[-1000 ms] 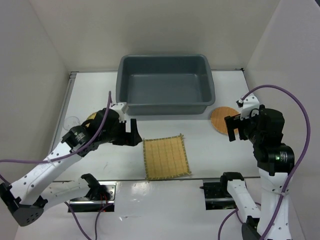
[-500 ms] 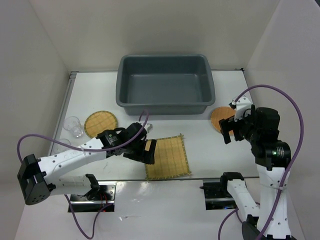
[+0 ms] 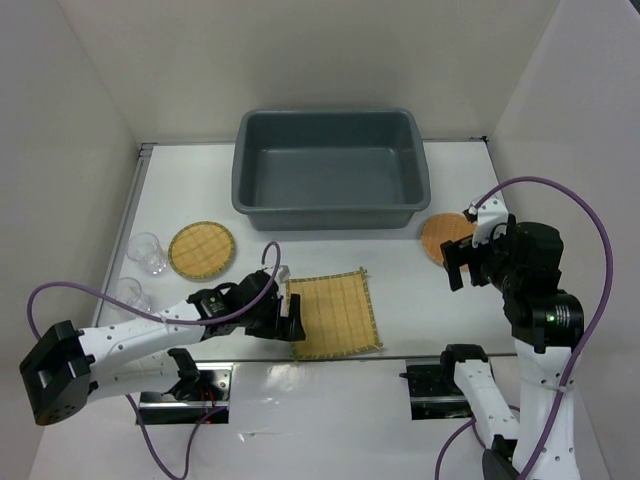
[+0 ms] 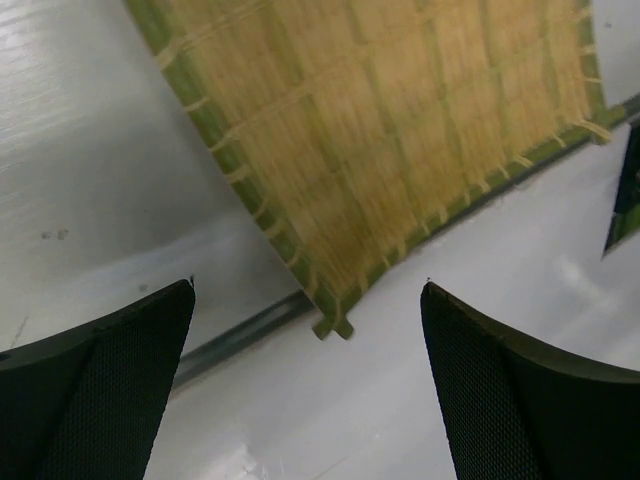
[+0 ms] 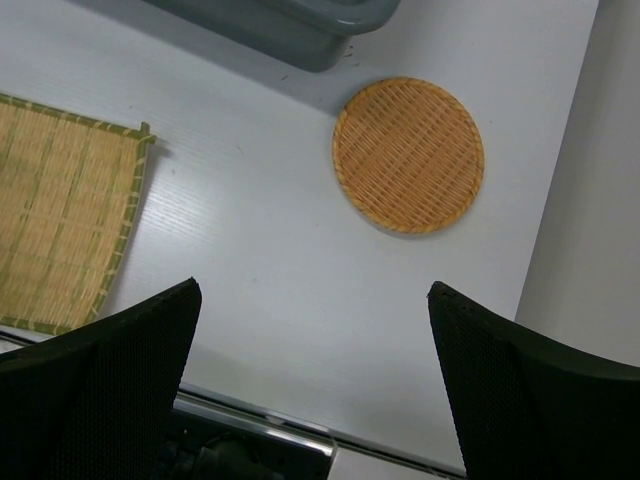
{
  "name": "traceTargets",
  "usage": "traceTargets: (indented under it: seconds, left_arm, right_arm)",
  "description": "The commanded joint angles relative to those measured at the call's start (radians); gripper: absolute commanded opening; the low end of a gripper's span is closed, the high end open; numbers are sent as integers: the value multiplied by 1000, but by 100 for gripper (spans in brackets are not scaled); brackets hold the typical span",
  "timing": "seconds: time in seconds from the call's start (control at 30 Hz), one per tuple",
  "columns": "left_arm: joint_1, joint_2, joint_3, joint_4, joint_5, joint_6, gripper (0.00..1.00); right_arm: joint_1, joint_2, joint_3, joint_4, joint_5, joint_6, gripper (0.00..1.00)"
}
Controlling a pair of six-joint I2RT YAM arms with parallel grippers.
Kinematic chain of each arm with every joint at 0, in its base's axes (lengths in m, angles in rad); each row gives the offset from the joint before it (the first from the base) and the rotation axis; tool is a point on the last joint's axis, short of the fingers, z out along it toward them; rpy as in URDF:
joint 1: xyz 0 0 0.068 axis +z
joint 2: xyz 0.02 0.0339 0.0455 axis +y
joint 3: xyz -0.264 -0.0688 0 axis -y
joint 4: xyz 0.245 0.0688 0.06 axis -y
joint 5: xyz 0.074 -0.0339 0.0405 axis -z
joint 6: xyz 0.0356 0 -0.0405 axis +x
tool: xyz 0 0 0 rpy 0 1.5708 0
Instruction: Place the mixed dishes into the plastic bin
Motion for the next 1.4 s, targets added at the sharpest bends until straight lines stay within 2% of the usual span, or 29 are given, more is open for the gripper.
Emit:
traceTargets:
  seconds: [0.0, 0.07, 0.1, 0.13, 0.17, 0.23, 0.27, 0.33, 0.37, 0.4, 0.43, 0.47, 0.6, 0.63, 0.73, 0.77, 0.83, 1.03, 1.37]
  left_arm:
    - [37, -40, -83, 141, -22, -79, 100]
    - [70, -84, -174, 201, -9, -120, 100]
    - [70, -150, -198, 201, -9, -135, 100]
    - [84, -190, -219, 201, -25, -164, 100]
    - [84, -291, -238, 168, -44, -178, 100]
    - [93, -417, -285, 99, -88, -215, 100]
    - [93, -563, -301, 68, -104, -237, 100]
    - [93, -733, -351, -37, -130, -308, 100]
    - [93, -916, -368, -80, -140, -335, 100]
    - [93, -1009, -384, -122, -150, -358, 100]
    - [93, -1178, -408, -212, -162, -400, 100]
    - [93, -1169, -408, -231, -173, -412, 100]
    - [93, -790, -368, 1, -173, -315, 100]
    - [93, -728, -356, 23, -183, -304, 100]
    - [93, -490, -281, 65, -196, -248, 100]
    - [93, -377, -229, 54, -209, -248, 100]
    - [93, -286, -177, 54, -234, -235, 100]
    - [93, -154, -138, 163, -246, -275, 100]
    - [93, 113, -88, 278, -165, -300, 100]
  right_arm:
    - [6, 19, 2, 34, 15, 20, 98]
    - [6, 42, 30, 21, -9, -3, 98]
    - [6, 87, 48, -22, -67, -21, 95]
    - [6, 120, 95, -57, -106, -49, 66]
    - [6, 156, 117, -94, -136, -113, 25]
    - [19, 255, 142, -186, -155, -191, 0]
    - [30, 280, 142, -197, -137, -254, 0]
    - [88, 326, 108, -207, -74, -337, 0]
    - [116, 326, 99, -207, -54, -395, 0]
    - [145, 337, 88, -196, -37, -422, 0]
    - [212, 337, 71, -185, -26, -452, 0]
    - [246, 348, 61, -185, -26, -506, 0]
    - [485, 436, -39, -118, 50, -552, 0]
    - [600, 460, -54, -98, 67, -542, 0]
    - [761, 536, -88, 27, 60, -502, 0]
    - [779, 536, -88, 69, 51, -491, 0]
    - [809, 549, -113, 190, 69, -491, 0]
    - [872, 578, -269, 353, 84, -546, 0]
    - [883, 648, -374, 430, -23, -595, 0]
